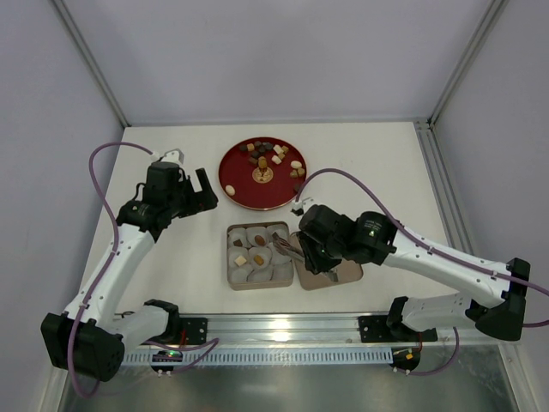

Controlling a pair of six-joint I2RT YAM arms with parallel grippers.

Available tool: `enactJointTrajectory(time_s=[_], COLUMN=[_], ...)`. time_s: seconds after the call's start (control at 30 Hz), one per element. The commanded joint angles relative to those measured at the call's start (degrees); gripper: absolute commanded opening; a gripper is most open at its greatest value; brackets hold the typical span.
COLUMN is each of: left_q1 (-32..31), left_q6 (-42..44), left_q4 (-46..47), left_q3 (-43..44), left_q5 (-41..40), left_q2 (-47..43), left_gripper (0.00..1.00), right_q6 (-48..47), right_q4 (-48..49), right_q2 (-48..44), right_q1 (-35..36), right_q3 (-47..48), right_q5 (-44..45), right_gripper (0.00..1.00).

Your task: Pack the chocolate

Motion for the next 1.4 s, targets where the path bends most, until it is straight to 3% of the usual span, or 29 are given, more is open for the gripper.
enactJointTrajectory(time_s=[0.0, 1.37], left_q1=[0.4, 0.4], left_q6=[-0.5, -0.5], left_q4=[2.0, 2.0], left_q3=[-0.1, -0.2], left_q5=[0.6, 0.5], left_q2=[-0.7, -0.9], left_gripper=[1.00, 1.00], right_q6=[1.1, -0.2], right_q4=[0.5, 2.0], right_q2=[-0.5, 4.1], right_q1=[0.8, 1.4], right_q3=[-0.1, 1.0], right_q5=[0.8, 2.5], right_gripper=[0.31, 0.39])
